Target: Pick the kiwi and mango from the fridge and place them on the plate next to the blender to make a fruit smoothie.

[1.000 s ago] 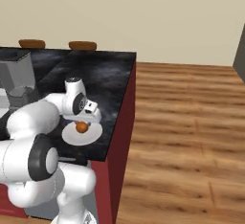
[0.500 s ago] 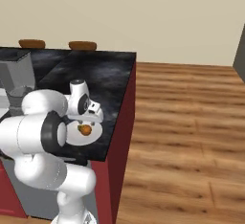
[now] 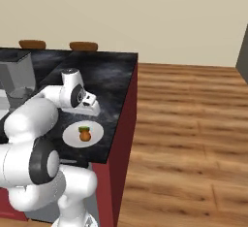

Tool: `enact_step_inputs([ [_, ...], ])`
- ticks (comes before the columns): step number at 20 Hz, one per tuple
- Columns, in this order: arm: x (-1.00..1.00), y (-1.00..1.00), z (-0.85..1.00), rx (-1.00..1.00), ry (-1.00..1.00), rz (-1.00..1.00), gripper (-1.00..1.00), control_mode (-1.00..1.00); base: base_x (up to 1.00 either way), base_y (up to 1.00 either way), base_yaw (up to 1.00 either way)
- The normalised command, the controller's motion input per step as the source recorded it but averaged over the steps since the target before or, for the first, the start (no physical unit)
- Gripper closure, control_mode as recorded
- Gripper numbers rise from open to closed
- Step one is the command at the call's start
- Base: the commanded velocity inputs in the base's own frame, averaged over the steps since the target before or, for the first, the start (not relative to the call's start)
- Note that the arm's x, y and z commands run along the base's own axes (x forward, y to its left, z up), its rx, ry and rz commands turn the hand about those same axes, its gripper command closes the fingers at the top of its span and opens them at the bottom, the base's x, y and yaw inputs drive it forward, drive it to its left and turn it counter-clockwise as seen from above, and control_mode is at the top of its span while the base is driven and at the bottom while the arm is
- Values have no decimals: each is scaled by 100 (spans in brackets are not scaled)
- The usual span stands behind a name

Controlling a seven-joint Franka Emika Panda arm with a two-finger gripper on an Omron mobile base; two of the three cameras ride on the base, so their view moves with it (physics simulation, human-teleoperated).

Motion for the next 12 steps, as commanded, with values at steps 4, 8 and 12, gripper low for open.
enact_step_inputs([
  [4, -100, -40, 16, 15, -44, 0, -100, -100, 0, 0, 0],
  [8, -100, -50, 16, 14, -48, 0, -100, -100, 0, 0, 0],
  [12, -100, -40, 57, 9, -52, 0, -100, -100, 0, 0, 0],
])
